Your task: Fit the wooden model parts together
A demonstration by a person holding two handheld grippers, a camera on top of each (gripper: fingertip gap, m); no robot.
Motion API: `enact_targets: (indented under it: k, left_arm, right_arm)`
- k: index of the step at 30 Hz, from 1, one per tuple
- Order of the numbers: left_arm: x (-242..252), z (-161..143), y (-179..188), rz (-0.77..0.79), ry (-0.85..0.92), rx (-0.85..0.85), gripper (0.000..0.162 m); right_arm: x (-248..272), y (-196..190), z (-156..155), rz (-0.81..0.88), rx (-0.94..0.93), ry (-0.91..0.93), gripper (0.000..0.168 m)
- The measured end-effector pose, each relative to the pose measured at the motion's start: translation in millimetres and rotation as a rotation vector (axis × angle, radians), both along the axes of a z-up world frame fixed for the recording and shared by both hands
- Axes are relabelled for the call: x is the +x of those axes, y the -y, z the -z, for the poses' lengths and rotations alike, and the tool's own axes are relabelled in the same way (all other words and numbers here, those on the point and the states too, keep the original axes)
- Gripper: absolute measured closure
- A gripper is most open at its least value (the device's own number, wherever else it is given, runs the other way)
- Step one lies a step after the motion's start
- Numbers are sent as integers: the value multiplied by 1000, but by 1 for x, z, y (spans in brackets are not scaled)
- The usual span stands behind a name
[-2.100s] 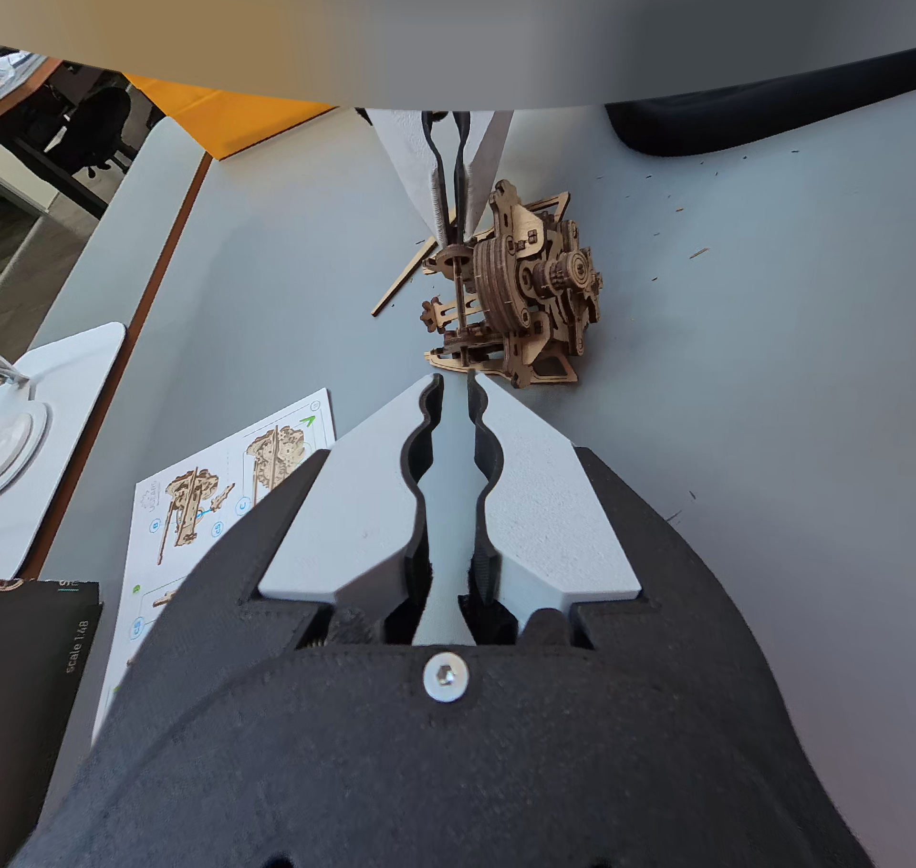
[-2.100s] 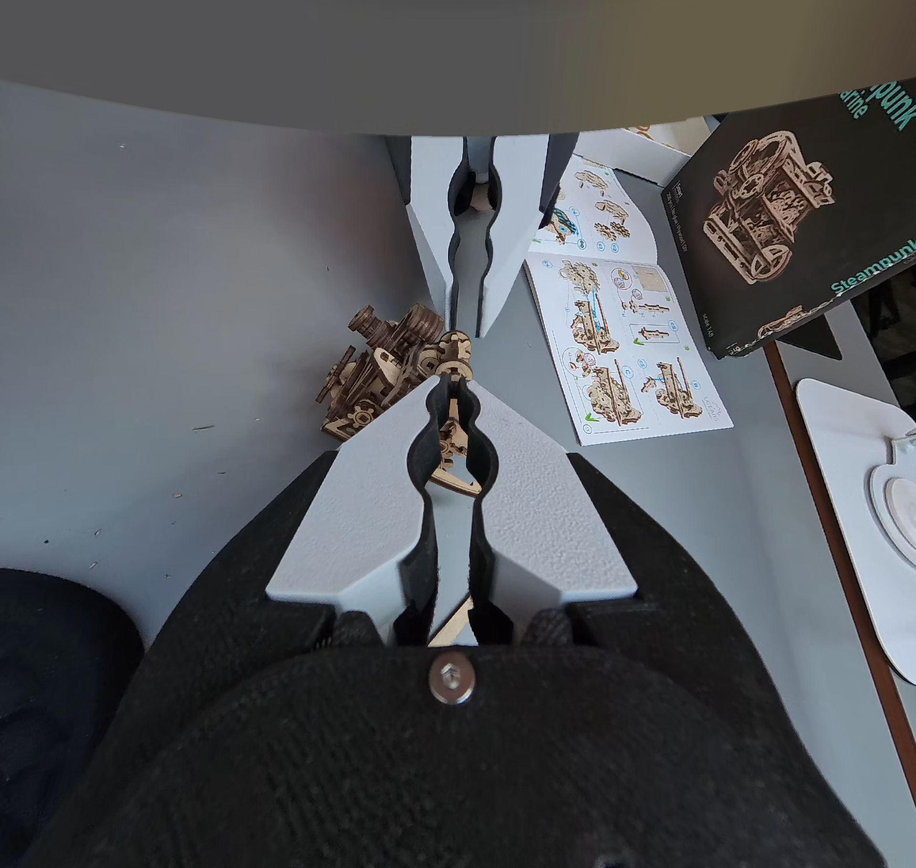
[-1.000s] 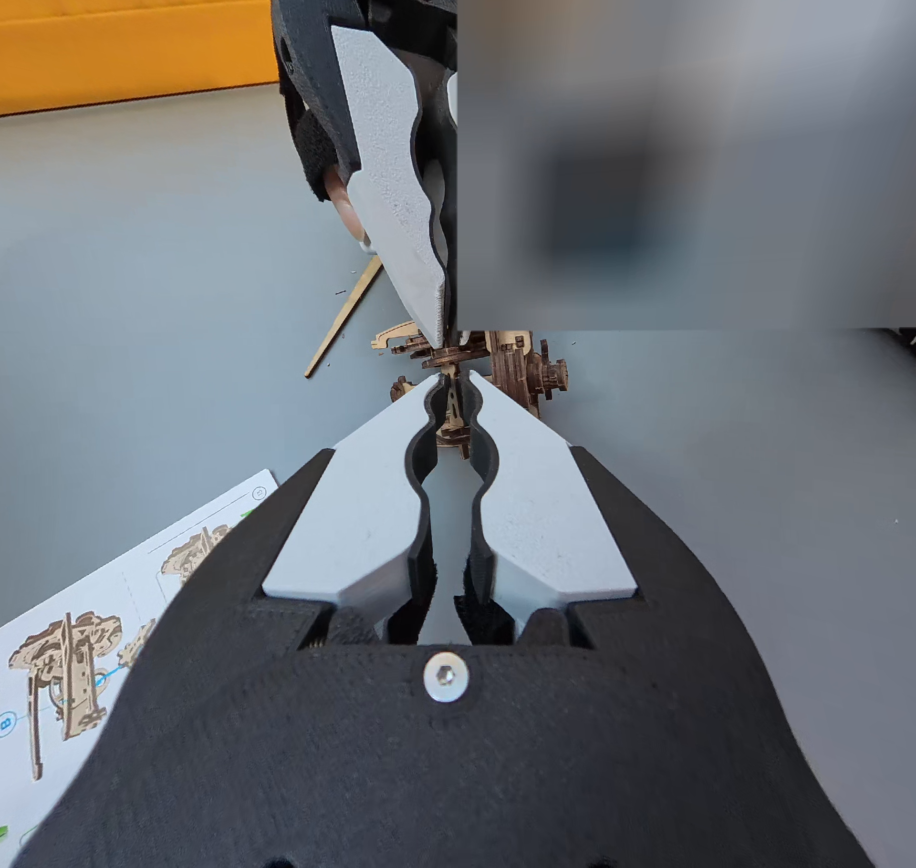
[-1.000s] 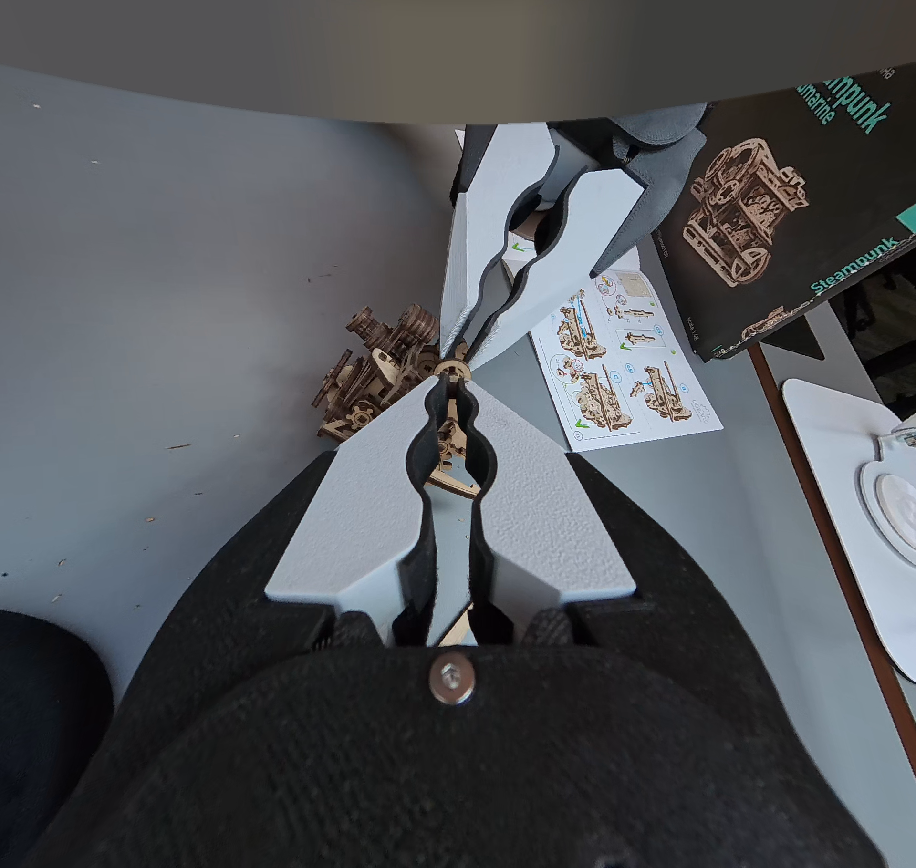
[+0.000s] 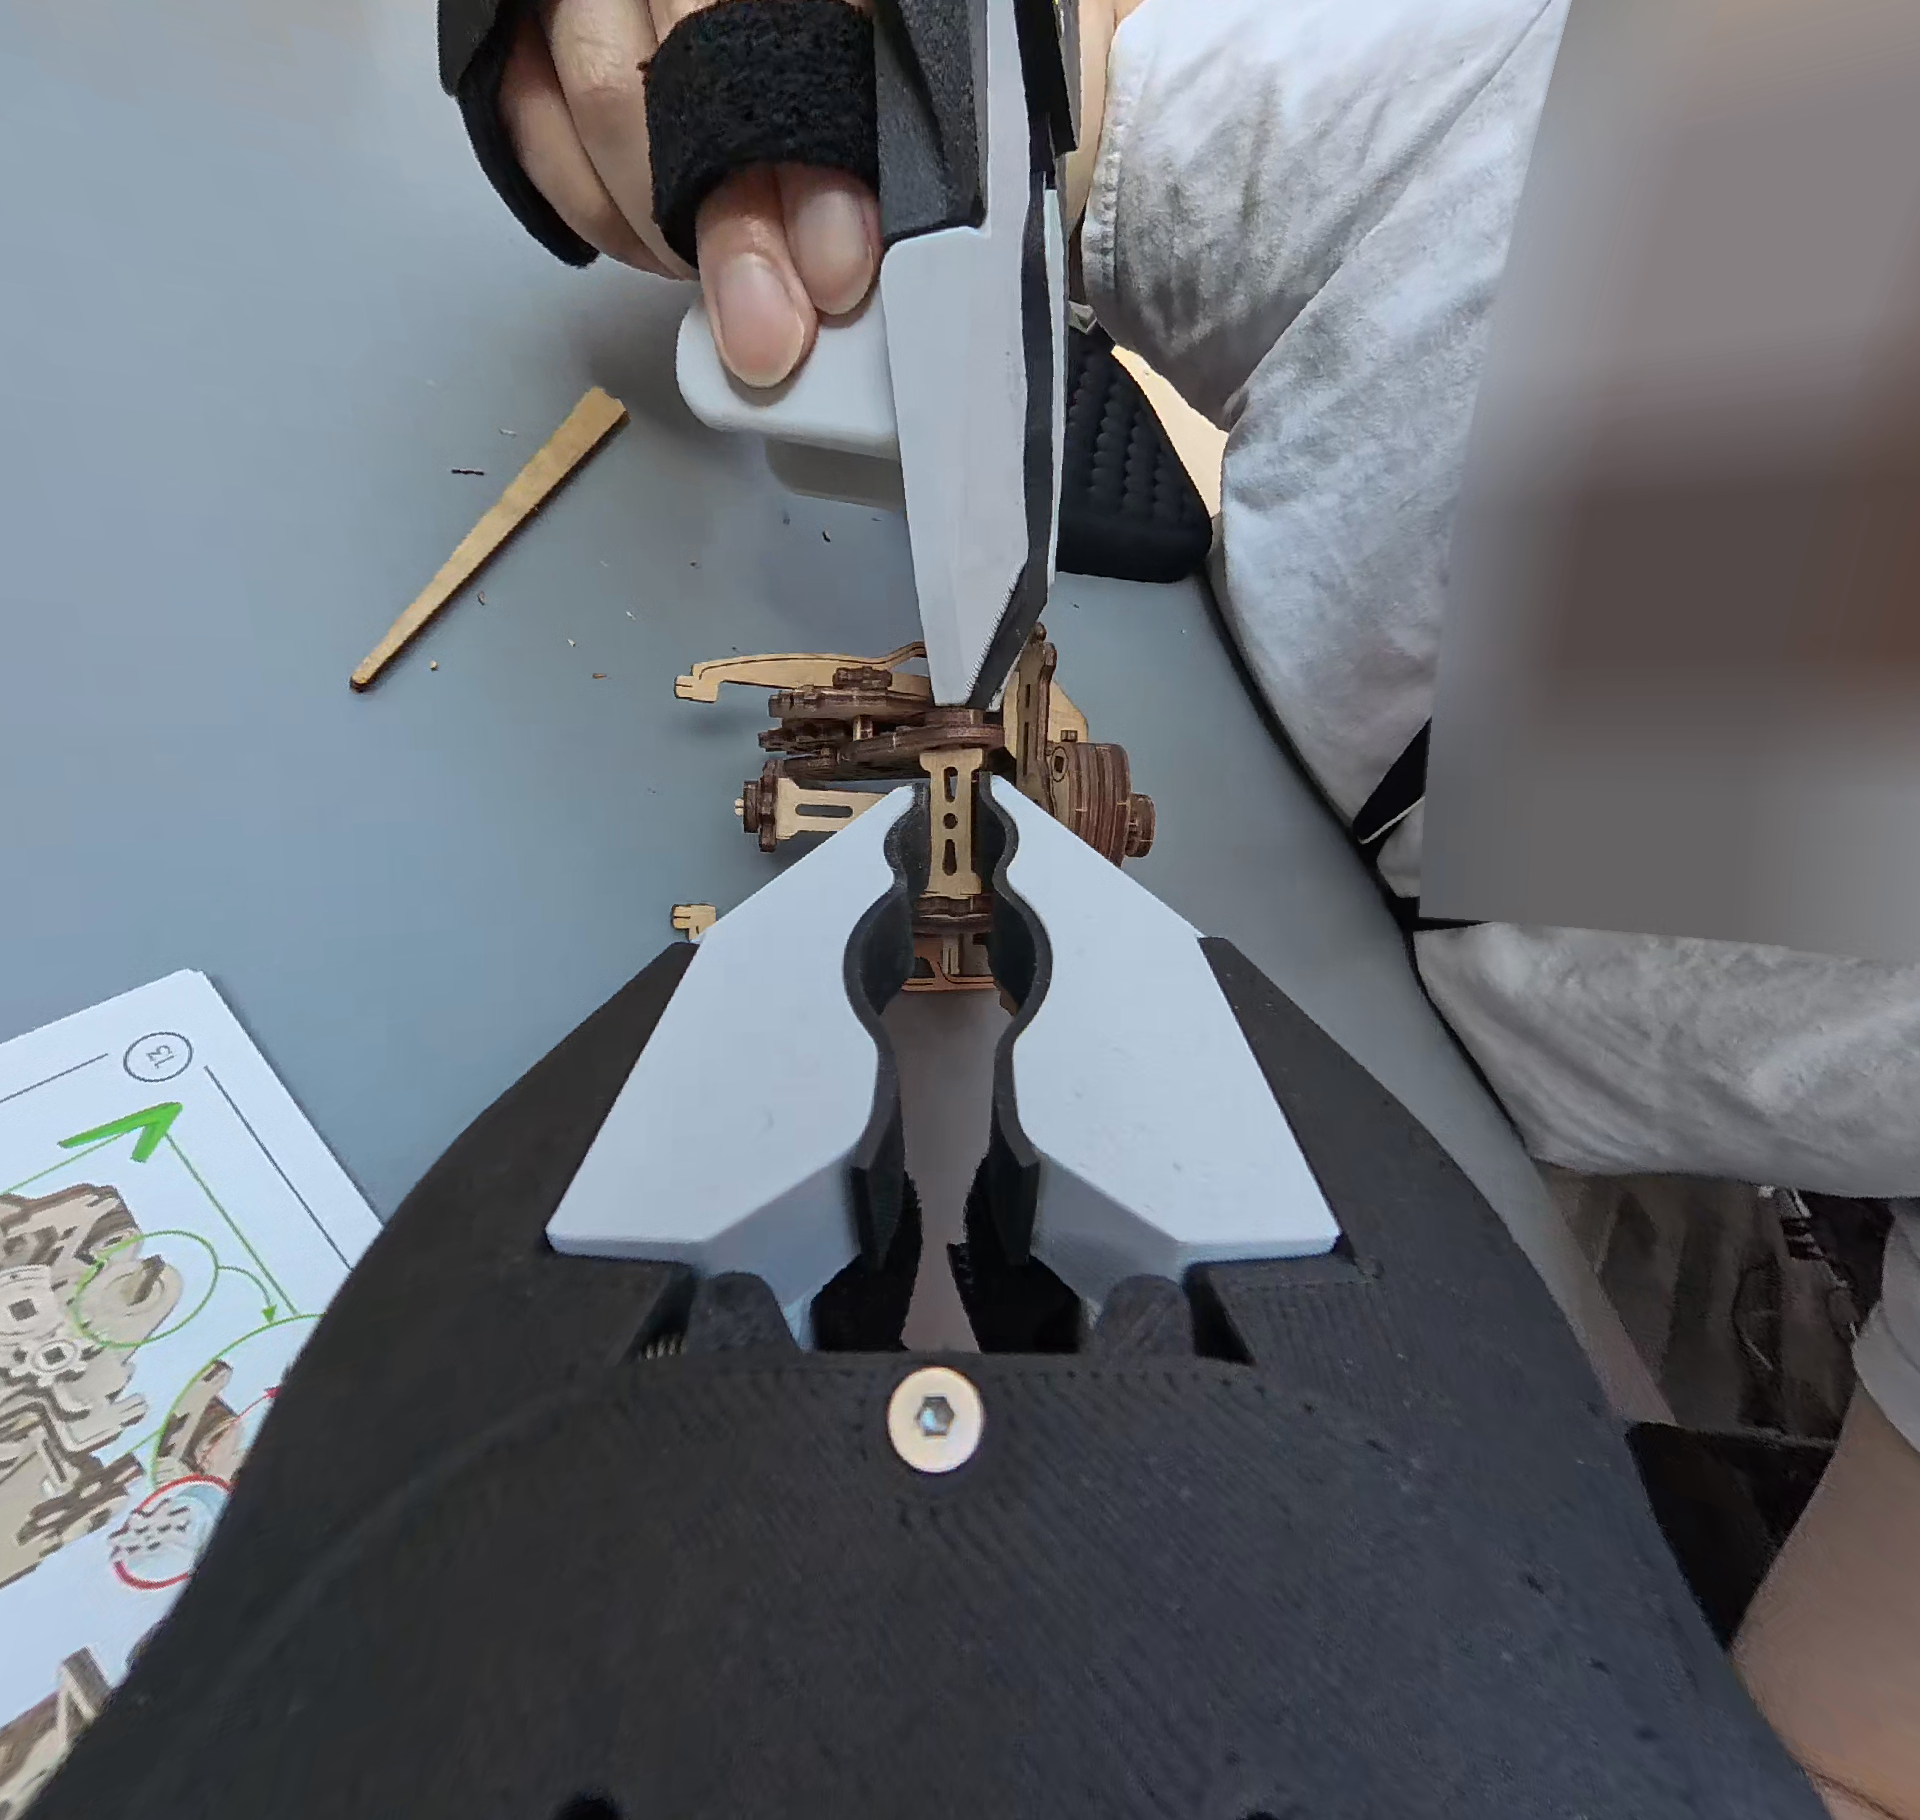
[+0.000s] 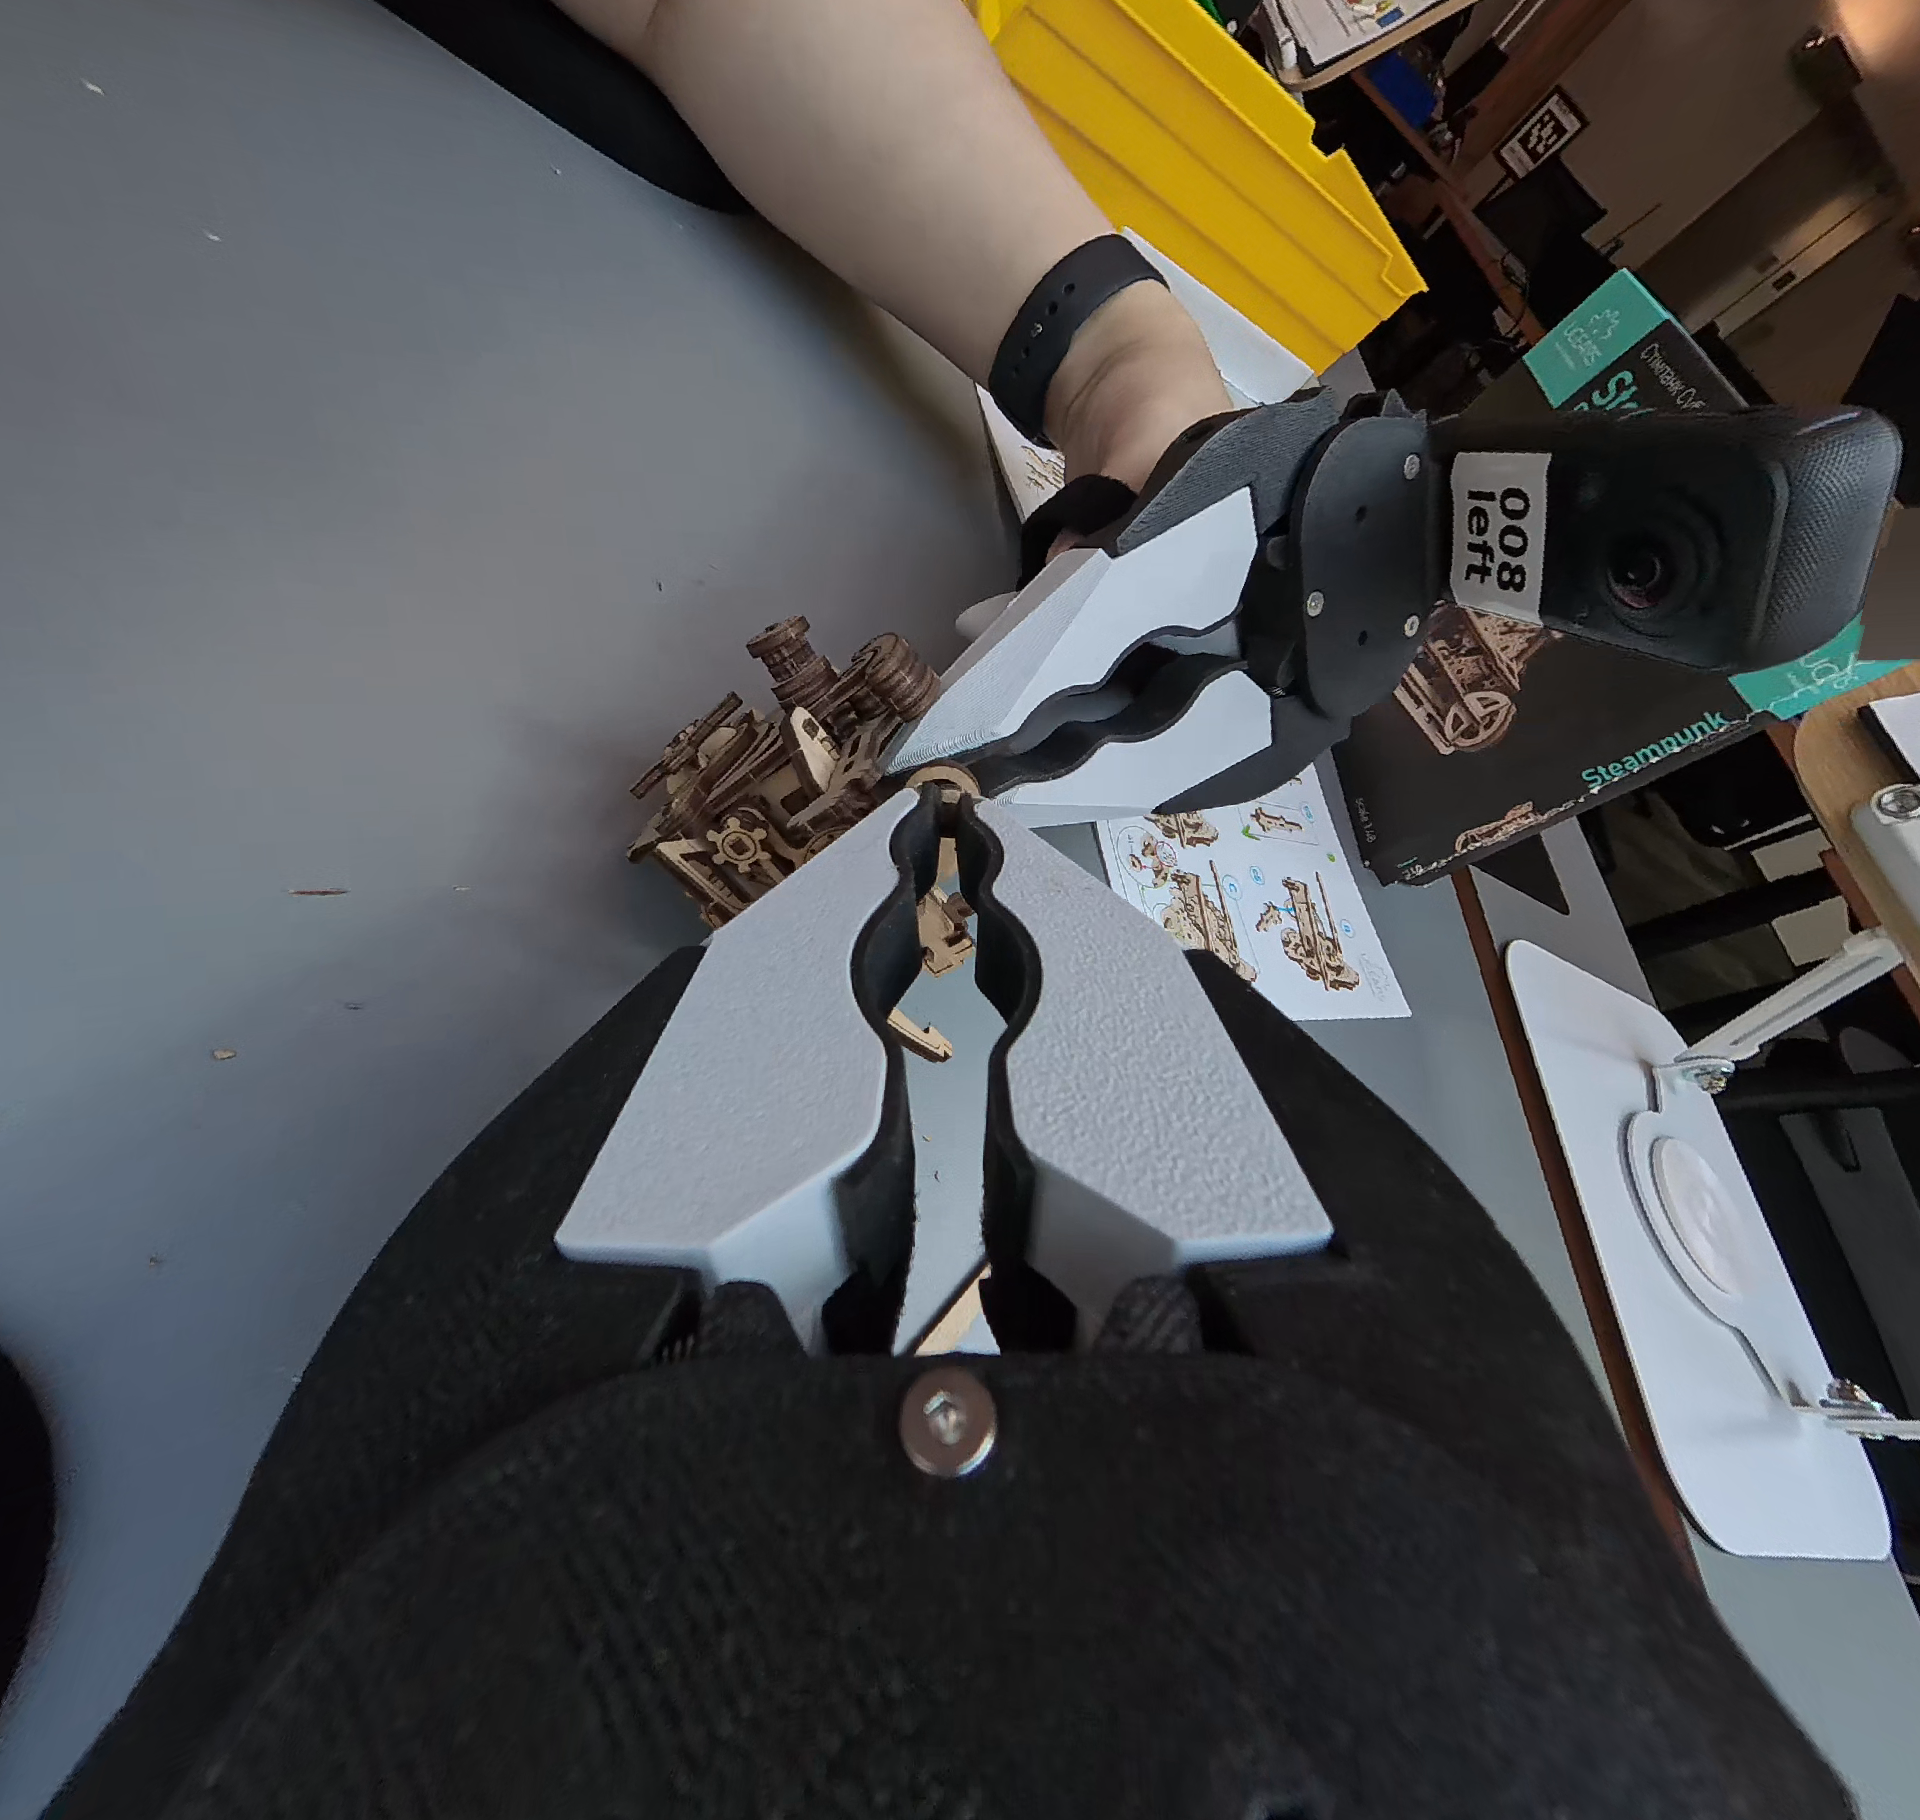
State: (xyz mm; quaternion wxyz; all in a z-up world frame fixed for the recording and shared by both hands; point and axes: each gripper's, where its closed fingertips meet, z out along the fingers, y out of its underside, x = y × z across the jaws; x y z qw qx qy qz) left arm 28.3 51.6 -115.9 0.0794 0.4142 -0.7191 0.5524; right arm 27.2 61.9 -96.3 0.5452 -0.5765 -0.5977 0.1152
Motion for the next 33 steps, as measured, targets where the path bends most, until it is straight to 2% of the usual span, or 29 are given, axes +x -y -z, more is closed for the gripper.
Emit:
enact_targets:
  k: [17,33]
  left_arm:
    - [-6,2,7,-25,63,102,157]
    - [-3,3,14,-68,28,81,157]
  right_arm:
    - [-8,8,2,20,-40,-17,168]
    - [-5,15,4,28,-38,-42,168]
